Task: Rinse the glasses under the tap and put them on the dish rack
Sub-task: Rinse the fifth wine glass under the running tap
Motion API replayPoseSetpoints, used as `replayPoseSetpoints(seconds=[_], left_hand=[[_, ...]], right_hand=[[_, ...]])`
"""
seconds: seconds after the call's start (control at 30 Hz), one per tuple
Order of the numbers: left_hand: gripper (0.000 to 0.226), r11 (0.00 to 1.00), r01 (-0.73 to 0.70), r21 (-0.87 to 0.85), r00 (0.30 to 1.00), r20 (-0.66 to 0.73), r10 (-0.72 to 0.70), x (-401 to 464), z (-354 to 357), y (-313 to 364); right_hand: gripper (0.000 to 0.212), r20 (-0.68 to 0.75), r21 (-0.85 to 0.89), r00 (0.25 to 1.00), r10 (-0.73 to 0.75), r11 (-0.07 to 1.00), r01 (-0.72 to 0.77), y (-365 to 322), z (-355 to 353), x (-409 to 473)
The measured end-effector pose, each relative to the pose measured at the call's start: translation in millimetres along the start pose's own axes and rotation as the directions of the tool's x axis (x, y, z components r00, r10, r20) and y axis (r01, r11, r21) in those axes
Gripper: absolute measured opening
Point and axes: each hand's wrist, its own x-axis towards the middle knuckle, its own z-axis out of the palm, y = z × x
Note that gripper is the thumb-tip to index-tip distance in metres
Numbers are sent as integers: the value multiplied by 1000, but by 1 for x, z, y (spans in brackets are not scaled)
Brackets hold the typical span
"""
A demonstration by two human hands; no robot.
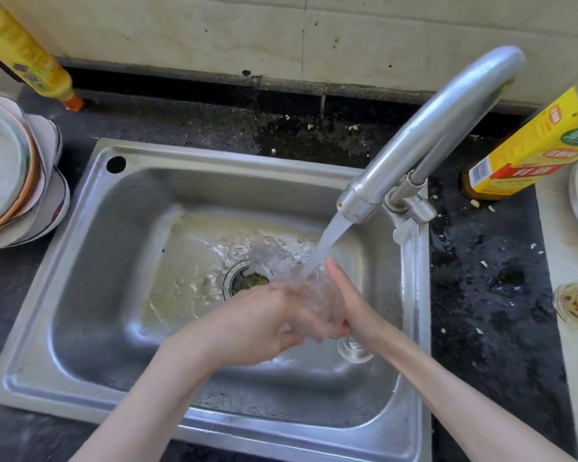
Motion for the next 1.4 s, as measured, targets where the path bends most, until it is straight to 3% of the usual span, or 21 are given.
replayPoseSetpoints(seconds=[0.07, 0.1, 0.2, 0.27, 0.37, 0.43, 0.5, 0.6, 0.67, 0.73, 0.83, 0.9, 0.97, 1.07, 1.2, 1.3, 1.4], left_hand=[[32, 994, -4, 111, 993, 120, -9, 0, 5, 1], [32, 996, -3, 84, 994, 112, -7, 0, 8, 2], [17, 993, 63, -104, 993, -92, -73, -1, 8, 0], [14, 975, 100, -197, 955, -258, -150, 0, 10, -1], [33, 961, 97, -261, 899, -391, -197, 2, 14, -1], [26, 959, 56, -278, 932, -330, -151, 0, 10, 2], [13, 976, 6, -220, 987, -156, -42, -3, 5, 4], [20, 1000, -2, 13, 1000, 12, 2, -4, 6, 2], [14, 998, 49, -28, 995, -82, -51, -4, 9, 1], [15, 984, 79, -158, 961, -249, -117, -3, 12, -1], [34, 963, 93, -253, 901, -390, -190, 1, 16, -4], [33, 970, 71, -233, 923, -353, -153, 0, 15, -1], [20, 985, 39, -170, 973, -218, -76, -3, 10, 1], [12, 996, -2, -94, 994, -108, -8, -6, 7, -2], [15, 992, 54, -118, 946, -313, -89, -5, 15, -6], [36, 985, 71, -158, 874, -467, -137, -4, 24, -7], [31, 997, -38, -73, 878, -478, -2, -7, 21, -13]], right_hand=[[75, 62, 20, 997, 52, 998, -54, 1, -2, 1], [78, 60, 27, 995, 80, 996, -82, 3, -4, 3], [82, 64, -38, 997, 34, 999, -31, 4, -9, 0], [76, 20, -108, 1000, -22, 994, 24, 4, -10, -3], [73, -58, -163, 995, -85, 984, 74, 2, -6, -10], [67, -86, -118, 993, -81, 990, 70, 0, -4, -8], [61, -36, -44, 998, -46, 998, 45, -6, -2, -8], [80, 61, -48, 993, 99, 994, -96, -6, -5, -6], [94, 105, -42, 992, 69, 997, -65, 2, -8, -4], [101, 50, -99, 999, -13, 995, 18, 5, -8, -5], [89, -86, -180, 994, -66, 982, 50, 9, -4, -9], [91, -118, -110, 991, -63, 993, 50, 9, -2, -8], [86, -35, -16, 999, -32, 999, 32, 6, -1, -6], [76, 78, 20, 988, 135, 990, -137, 3, -7, -7], [105, -10, -143, 999, 34, 989, -35, 14, -7, -7], [91, -125, -184, 989, -80, 981, 56, 15, 0, -11], [78, -139, -34, 990, -13, 999, 8, 9, 2, -10]])
